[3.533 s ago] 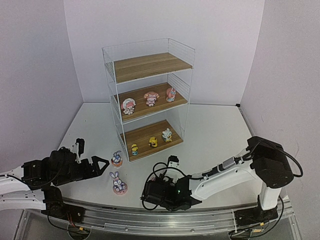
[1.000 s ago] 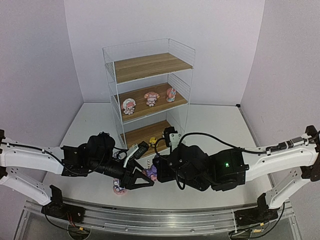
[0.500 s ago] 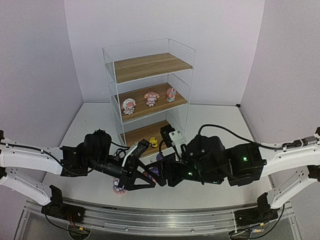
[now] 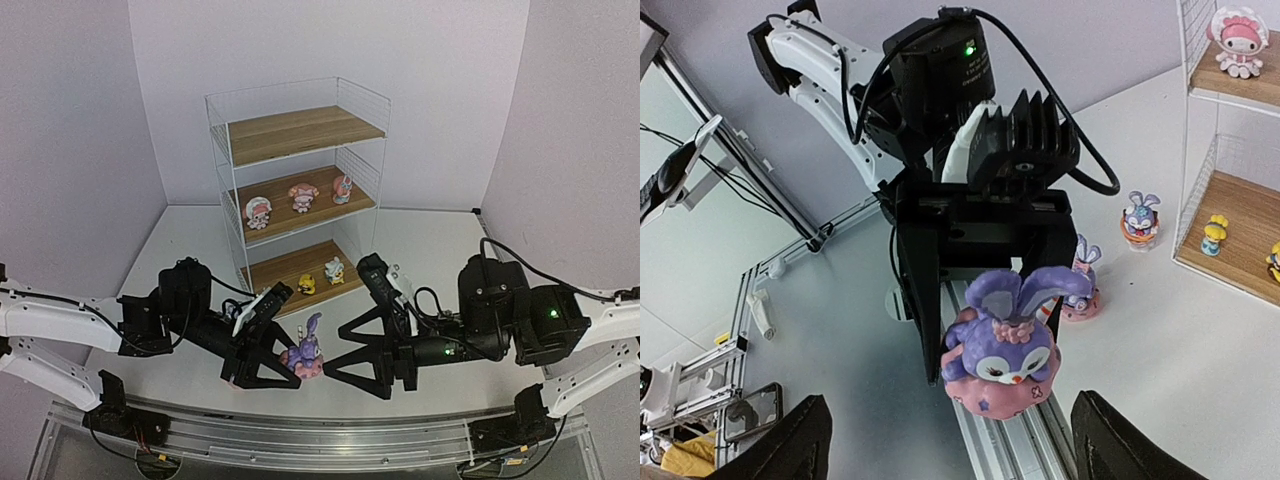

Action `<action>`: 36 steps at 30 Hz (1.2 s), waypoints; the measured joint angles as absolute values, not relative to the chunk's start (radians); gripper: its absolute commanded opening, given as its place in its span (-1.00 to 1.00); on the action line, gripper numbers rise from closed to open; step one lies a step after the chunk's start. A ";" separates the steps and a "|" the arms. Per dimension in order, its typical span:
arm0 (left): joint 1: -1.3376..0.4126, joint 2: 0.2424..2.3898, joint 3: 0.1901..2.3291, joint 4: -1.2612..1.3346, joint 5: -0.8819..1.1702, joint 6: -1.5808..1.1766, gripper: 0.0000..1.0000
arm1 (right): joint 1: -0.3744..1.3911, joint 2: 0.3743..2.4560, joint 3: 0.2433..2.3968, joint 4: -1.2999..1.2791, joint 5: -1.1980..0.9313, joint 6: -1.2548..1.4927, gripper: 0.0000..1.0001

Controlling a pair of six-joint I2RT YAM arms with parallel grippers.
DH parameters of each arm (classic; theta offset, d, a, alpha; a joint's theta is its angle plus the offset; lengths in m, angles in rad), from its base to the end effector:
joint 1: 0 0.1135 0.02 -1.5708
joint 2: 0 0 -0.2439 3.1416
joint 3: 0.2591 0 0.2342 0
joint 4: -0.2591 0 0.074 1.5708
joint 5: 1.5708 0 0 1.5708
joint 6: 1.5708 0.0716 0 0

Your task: Place and organize the plastic toys onto the shelf

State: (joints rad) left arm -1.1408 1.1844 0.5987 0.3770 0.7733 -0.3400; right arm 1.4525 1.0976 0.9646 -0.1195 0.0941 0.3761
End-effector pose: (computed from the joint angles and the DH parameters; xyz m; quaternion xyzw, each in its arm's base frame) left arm 0.0681 -0.2685 0.2383 0.4991 0.5701 -0.6096 0.2328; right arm 0.0399 0.2791 0.3238 -0.3800 0.6928 0.4619 0.4028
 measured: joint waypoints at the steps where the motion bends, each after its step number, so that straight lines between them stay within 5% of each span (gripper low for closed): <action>1: -1.141 1.182 0.599 0.385 0.784 -0.340 -0.75 | 1.452 1.100 0.962 -0.116 0.082 0.372 0.62; 15: -1.141 1.179 0.599 0.403 0.846 -0.328 -0.76 | 1.452 1.229 0.960 -0.002 0.046 0.367 0.56; 21: -1.141 1.186 0.601 0.402 0.865 -0.310 -0.78 | 1.452 1.266 0.964 0.020 0.055 0.359 0.10; 34: -1.138 1.199 0.608 0.377 0.869 -0.320 -0.83 | 1.450 1.282 0.971 0.036 0.101 0.352 -0.13; 36: -1.138 1.201 0.614 0.367 0.872 -0.318 -0.83 | 1.450 1.282 0.971 0.036 0.102 0.354 -0.30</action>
State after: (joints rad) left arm -1.1379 1.2007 0.6138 0.3667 0.8717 -0.3180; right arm 1.4498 1.2823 0.9707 0.0364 0.1019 0.3544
